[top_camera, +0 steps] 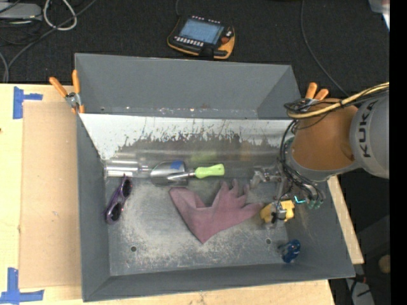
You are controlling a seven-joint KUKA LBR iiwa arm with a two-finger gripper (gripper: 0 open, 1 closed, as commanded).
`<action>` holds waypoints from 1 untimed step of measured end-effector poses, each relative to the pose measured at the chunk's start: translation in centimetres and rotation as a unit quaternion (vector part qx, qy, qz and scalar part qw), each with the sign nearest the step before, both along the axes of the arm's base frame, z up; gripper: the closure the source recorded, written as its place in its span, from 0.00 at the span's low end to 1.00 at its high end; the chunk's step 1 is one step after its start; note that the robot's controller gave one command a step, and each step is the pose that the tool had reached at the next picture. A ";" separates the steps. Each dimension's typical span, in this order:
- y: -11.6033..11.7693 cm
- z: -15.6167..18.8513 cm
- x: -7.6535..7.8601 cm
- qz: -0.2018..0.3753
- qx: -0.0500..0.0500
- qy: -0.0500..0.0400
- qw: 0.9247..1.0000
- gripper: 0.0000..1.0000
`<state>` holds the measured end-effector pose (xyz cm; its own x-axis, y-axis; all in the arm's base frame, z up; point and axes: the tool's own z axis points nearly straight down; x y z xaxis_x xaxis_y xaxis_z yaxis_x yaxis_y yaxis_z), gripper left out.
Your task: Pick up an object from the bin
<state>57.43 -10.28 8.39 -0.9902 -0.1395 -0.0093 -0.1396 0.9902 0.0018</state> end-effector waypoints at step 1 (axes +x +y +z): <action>0.0 -0.1 -0.3 -0.003 0.001 0.003 1.000 1.00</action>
Offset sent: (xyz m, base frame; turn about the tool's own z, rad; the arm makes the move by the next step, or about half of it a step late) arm 0.0000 0.0000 0.0000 0.0000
